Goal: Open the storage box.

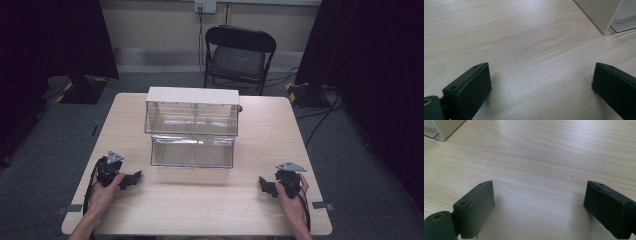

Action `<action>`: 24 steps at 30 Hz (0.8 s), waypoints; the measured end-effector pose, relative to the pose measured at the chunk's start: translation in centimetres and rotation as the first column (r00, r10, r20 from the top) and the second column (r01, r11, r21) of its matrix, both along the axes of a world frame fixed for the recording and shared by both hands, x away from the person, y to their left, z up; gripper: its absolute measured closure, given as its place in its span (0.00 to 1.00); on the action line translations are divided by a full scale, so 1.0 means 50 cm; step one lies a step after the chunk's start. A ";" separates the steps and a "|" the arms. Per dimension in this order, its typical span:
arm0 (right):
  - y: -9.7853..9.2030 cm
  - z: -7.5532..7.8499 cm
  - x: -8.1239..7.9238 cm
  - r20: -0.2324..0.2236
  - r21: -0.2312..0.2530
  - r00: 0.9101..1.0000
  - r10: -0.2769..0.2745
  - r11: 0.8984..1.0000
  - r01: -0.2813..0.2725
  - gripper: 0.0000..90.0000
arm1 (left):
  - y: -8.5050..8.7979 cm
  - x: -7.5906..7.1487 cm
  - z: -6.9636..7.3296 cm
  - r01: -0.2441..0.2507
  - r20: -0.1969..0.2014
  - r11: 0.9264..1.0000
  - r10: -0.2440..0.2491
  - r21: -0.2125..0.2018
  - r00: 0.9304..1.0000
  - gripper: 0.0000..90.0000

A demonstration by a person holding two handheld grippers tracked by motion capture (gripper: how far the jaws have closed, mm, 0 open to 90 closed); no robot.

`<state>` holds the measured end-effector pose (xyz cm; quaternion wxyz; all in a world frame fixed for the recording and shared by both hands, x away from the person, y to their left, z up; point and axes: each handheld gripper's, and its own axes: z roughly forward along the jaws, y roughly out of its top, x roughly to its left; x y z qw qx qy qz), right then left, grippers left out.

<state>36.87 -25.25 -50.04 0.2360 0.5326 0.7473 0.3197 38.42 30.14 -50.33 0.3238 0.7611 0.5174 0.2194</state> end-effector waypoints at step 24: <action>0.017 0.027 -0.009 0.017 0.019 1.000 0.022 1.000 -0.023 0.16 | 0.000 0.000 0.000 0.001 -0.001 1.000 -0.001 0.001 1.000 0.02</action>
